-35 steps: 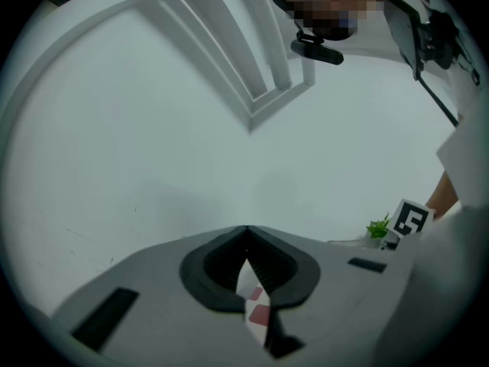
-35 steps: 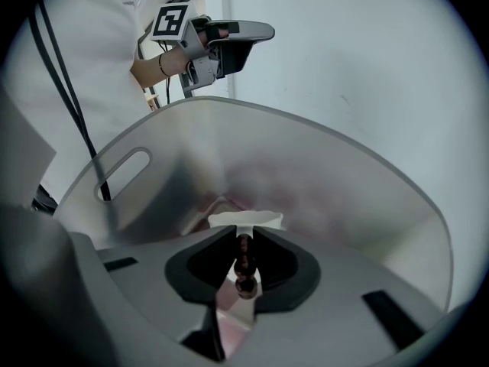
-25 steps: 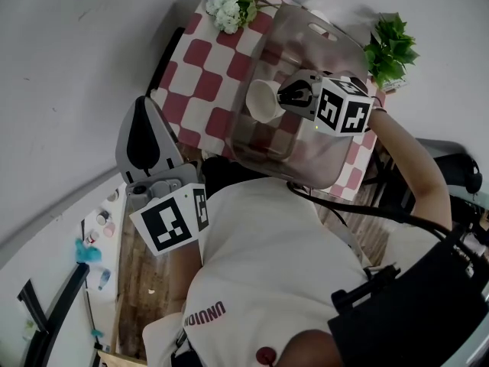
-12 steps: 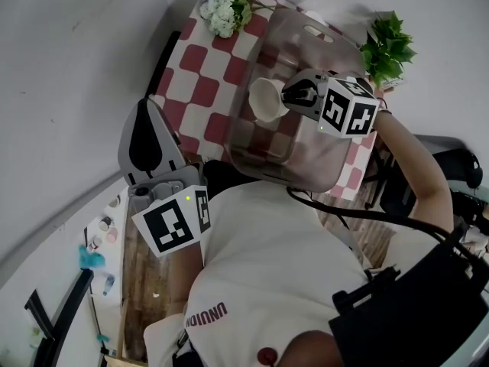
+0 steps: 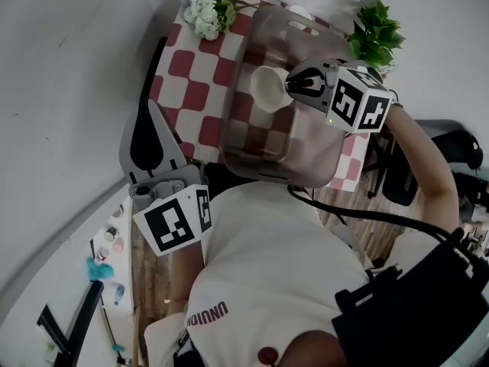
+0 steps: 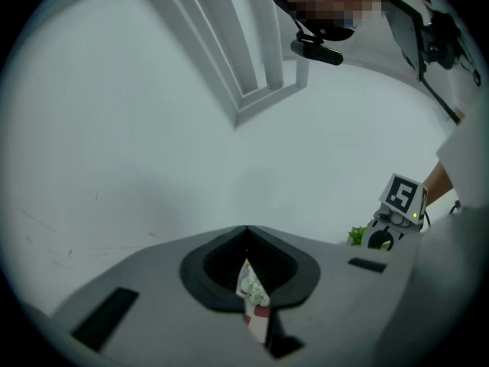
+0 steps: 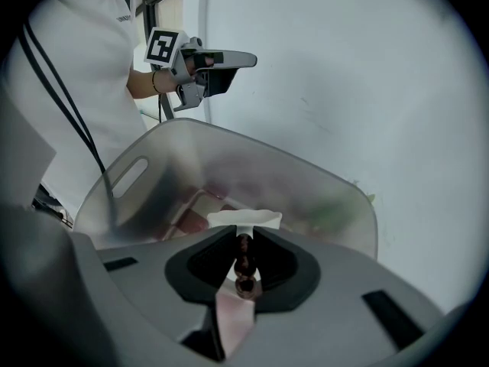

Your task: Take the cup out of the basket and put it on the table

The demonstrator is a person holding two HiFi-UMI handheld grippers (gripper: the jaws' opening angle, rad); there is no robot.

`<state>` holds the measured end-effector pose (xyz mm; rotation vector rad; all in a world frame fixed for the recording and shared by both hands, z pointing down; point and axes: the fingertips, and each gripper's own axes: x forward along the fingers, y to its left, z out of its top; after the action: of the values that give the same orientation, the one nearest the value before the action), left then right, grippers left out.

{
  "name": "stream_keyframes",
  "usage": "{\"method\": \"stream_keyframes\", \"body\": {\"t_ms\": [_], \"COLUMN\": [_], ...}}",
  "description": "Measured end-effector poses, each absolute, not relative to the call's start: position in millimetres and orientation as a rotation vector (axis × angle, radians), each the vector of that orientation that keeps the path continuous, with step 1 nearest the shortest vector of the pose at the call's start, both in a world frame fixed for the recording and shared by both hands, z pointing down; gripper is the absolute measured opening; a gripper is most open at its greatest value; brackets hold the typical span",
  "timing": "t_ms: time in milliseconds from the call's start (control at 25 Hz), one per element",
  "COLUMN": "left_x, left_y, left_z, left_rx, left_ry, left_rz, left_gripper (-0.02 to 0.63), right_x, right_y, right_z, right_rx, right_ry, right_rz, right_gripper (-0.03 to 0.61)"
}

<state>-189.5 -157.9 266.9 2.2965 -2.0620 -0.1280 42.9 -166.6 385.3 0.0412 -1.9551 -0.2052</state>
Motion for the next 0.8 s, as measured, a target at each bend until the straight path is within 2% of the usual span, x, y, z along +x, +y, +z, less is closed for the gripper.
{"method": "stream_keyframes", "body": {"t_ms": [800], "left_x": [-154.2], "left_y": [-170.7], "left_z": [260.4], "left_rx": [2.415], "left_ry": [-1.916], "left_rz": [-0.161], "left_gripper": [0.011], "right_x": [80.3], "right_y": [-195.9], "right_z": [324.4], "right_rx": [0.234], "right_ry": [-1.907], "right_rz": [-0.279], "right_gripper": [0.080]}}
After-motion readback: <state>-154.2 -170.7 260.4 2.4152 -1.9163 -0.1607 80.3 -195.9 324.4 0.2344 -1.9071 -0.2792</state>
